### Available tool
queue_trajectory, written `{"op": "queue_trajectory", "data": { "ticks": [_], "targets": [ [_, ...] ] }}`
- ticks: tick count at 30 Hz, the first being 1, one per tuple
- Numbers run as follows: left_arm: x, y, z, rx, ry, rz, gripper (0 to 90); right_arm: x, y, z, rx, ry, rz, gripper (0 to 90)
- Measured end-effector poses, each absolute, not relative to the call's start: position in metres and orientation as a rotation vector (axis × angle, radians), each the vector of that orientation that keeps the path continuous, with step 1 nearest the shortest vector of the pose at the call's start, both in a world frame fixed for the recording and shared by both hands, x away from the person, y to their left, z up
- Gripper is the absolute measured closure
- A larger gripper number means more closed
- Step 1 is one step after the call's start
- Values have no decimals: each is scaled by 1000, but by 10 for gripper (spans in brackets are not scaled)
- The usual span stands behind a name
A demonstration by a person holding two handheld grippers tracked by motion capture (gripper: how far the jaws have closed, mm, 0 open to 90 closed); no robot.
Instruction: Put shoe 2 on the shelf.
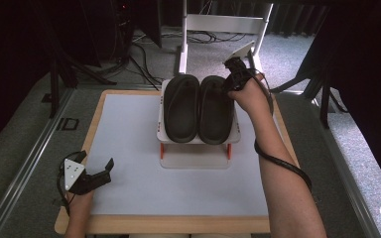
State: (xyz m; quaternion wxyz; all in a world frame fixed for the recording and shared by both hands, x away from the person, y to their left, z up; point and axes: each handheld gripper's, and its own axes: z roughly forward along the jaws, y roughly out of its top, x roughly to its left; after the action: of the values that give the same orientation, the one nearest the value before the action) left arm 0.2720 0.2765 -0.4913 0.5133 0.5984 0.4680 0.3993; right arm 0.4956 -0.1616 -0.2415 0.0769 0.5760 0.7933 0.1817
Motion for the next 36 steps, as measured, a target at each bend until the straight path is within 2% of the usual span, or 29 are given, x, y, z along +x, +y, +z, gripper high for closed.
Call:
{"op": "queue_trajectory", "data": {
  "ticks": [4, 7, 11, 13, 15, 16, 17, 22, 24, 33, 36],
  "targets": [
    [272, 277, -491, 1439, 1125, 959, 6, 494, -164, -240, 1660, 2388, 617, 540],
    [272, 277, -491, 1441, 1125, 958, 6, 491, -165, -237, 1620, 2389, 634, 514],
    [272, 277, -491, 1441, 1124, 958, 6, 480, -171, -228, 1490, 2384, 727, 424],
    [272, 277, -491, 1442, 1125, 958, 6, 476, -176, -226, 1493, 2367, 766, 351],
    [272, 276, -491, 1442, 1126, 959, 6, 474, -179, -226, 1495, 2368, 763, 336],
    [272, 276, -491, 1442, 1126, 961, 6, 470, -186, -226, 1461, 2380, 798, 248],
    [272, 276, -491, 1442, 1126, 961, 6, 468, -190, -227, 1449, 2380, 819, 222],
    [272, 276, -491, 1442, 1128, 962, 6, 461, -207, -231, 1436, 2335, 884, 188],
    [272, 276, -491, 1439, 1128, 962, 6, 453, -217, -236, 1358, 2320, 876, 138],
    [272, 276, -491, 1437, 1127, 962, 6, 438, -247, -249, 1339, 2276, 969, 139],
    [272, 276, -491, 1436, 1129, 963, 6, 431, -264, -264, 1349, 2240, 1003, 140]
  ]
}}
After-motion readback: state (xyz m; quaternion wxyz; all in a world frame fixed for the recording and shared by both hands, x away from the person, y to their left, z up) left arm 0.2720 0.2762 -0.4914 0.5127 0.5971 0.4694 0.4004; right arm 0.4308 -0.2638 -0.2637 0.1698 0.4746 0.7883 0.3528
